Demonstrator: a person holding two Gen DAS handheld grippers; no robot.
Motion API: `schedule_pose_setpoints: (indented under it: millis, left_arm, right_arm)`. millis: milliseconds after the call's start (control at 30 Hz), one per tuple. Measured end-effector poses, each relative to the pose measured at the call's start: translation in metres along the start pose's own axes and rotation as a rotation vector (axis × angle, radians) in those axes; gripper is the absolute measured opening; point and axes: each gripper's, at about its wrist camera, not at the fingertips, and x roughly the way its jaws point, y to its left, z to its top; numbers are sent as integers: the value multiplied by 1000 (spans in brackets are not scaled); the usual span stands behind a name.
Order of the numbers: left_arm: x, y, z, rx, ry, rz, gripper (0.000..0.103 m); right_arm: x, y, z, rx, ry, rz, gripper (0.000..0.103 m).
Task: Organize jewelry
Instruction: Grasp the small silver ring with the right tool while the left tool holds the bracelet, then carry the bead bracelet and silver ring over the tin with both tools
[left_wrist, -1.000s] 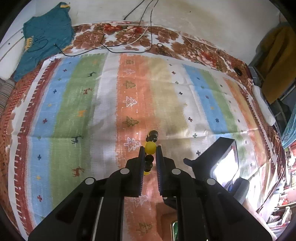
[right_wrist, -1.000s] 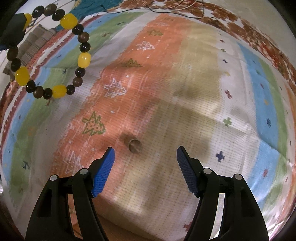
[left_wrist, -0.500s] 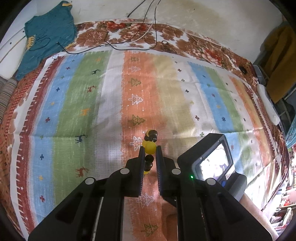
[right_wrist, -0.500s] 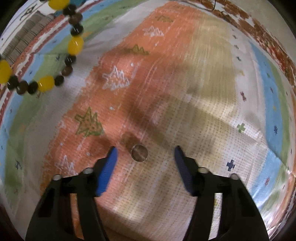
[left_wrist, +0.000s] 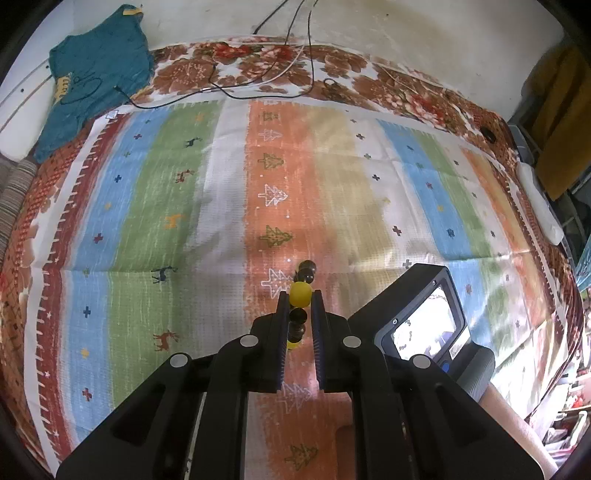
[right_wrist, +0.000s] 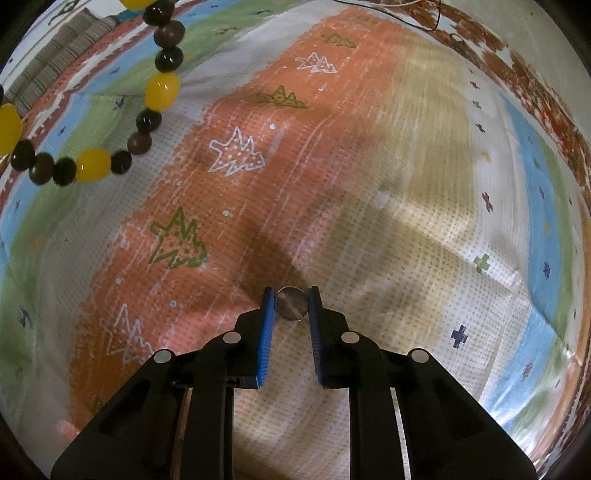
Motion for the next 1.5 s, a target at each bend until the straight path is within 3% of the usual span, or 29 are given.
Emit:
schedule_pose_setpoints:
  millis: [233, 367, 700, 1033, 1500]
  left_arm:
    - [-6, -3, -3, 10, -10, 1, 11]
    - [-10, -6, -9, 0, -6, -29, 11]
    - [-29, -45, -26, 90, -38, -35, 11]
    - [-60, -49, -39, 104, -89, -72, 11]
    - [-94, -63, -79, 131, -137, -108, 11]
  right_arm:
    - [-23, -19, -12, 81, -62, -4, 19]
    - [-45, -31, -36, 136, -90, -14, 19]
    - [-88, -60, -59, 219, -163, -55, 19]
    - [-116, -61, -80, 236, -219, -103, 19]
    - [-163, -40, -122, 221, -319, -77, 19]
